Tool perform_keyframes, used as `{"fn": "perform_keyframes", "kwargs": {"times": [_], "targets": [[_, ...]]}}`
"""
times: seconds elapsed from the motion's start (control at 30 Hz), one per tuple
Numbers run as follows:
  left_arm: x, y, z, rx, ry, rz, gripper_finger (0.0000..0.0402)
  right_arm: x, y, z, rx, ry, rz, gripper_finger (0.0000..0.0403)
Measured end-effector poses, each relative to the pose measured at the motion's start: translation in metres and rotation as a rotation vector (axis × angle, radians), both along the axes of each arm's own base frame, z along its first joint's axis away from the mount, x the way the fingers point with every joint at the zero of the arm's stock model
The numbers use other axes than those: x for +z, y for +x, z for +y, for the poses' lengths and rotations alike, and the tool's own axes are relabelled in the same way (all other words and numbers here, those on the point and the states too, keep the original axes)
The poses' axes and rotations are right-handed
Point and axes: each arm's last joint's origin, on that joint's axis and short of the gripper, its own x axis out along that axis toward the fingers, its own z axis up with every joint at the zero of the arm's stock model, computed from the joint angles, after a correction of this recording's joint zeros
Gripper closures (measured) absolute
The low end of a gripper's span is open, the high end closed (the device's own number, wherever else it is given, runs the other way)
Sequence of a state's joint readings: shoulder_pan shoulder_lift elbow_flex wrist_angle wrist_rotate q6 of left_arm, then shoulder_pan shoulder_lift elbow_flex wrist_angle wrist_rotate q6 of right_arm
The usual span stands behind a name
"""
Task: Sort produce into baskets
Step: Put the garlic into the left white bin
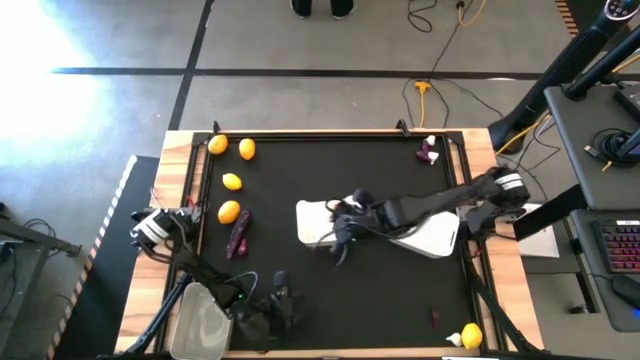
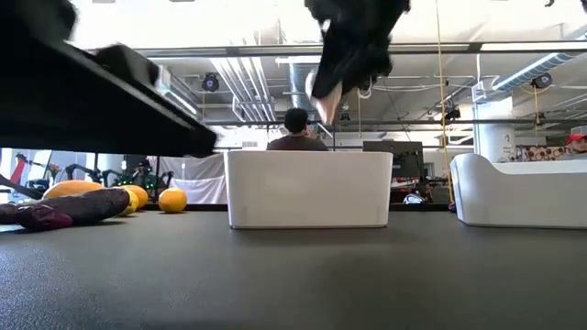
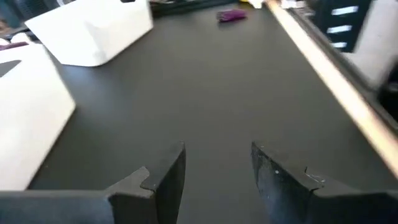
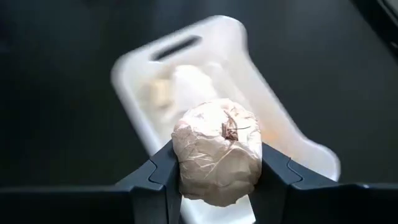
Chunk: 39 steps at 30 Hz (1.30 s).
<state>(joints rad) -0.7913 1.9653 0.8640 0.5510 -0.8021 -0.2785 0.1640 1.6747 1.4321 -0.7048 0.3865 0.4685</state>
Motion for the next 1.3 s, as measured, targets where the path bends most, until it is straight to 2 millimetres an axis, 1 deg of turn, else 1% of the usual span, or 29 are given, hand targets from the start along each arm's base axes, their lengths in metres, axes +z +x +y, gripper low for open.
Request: {"fn": "perform_keyframes", "kwargs": {"times": [0.1, 0.2, 0.33, 0.47, 0.57, 0.67, 0.8, 0.93, 1.03, 1.1, 1.2, 1.3], "targets": [[0.0, -0.008, -0.007, -0.03, 0.005, 0.004, 0.0235, -0.018, 0.01, -0.023, -0.059, -0.012, 0.054, 0.0272], [-0.001, -0.014, -0.012, -0.052, 0.022, 0.016, 0.0235, -0.037, 0.018, -0.038, -0.078, 0.003, 0.115, 0.0271], [0.0, -0.015, -0.013, -0.052, 0.025, 0.012, 0.0235, -0.058, 0.023, -0.051, -0.096, 0.027, 0.181, 0.0271], [0.001, -0.015, -0.012, -0.026, 0.036, 0.002, 0.0235, -0.069, 0.025, -0.052, -0.097, 0.036, 0.223, 0.0263], [0.001, -0.015, -0.012, -0.023, 0.038, 0.002, 0.0235, -0.071, 0.026, -0.049, -0.093, 0.061, 0.225, 0.0244], [0.001, -0.015, -0.011, -0.012, 0.042, -0.005, 0.0235, -0.068, 0.025, -0.047, -0.087, 0.126, 0.222, 0.0213], [0.002, -0.015, -0.01, 0.02, 0.055, -0.02, 0.0235, -0.054, 0.023, -0.046, -0.133, 0.184, 0.254, 0.0166], [0.002, -0.015, -0.01, 0.044, 0.066, -0.032, 0.0235, -0.037, 0.024, -0.041, -0.158, 0.193, 0.261, 0.0135], [0.003, -0.015, -0.009, 0.062, 0.073, -0.04, 0.0235, -0.02, 0.019, -0.027, -0.182, 0.218, 0.308, 0.0126], [0.005, -0.015, -0.009, 0.063, 0.069, -0.044, 0.0235, -0.008, 0.013, -0.009, -0.193, 0.224, 0.353, 0.0126], [0.007, -0.015, -0.009, 0.058, 0.078, -0.047, 0.0235, 0.007, -0.003, 0.031, -0.222, 0.275, 0.441, 0.0134], [0.011, -0.015, -0.009, 0.054, 0.081, -0.052, 0.0235, 0.014, -0.026, 0.078, -0.282, 0.367, 0.539, 0.0142]]}}
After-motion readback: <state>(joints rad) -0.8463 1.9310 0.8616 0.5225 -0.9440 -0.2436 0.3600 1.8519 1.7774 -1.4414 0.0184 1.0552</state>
